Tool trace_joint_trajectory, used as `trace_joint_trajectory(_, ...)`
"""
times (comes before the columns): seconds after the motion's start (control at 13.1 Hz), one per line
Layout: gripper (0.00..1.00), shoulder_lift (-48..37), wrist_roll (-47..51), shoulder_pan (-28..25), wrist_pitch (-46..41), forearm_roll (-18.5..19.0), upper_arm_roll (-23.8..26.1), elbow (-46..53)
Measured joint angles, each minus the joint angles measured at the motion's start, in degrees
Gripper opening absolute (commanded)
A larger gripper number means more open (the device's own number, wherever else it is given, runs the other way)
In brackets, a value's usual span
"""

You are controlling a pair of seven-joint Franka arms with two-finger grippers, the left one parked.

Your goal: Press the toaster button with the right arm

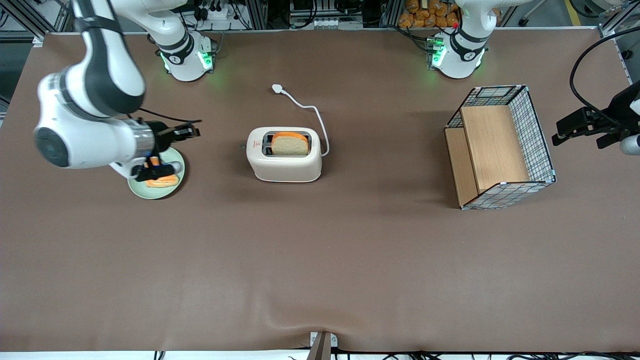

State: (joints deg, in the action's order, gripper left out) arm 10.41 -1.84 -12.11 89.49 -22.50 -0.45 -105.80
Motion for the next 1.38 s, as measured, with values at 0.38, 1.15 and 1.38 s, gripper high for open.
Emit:
trace_joint_trajectory(0.38,0.0,1.19,0.02,-2.9,7.63,-2.23,0.02,-4.69)
trace_joint_trajectory(1.15,0.0,2.56,0.02,-5.9,13.39,-7.56,0.0,-9.6)
trace_joint_trajectory(1.38,0.0,3.79,0.02,-5.93,14.46,-7.64,0.0,-9.72)
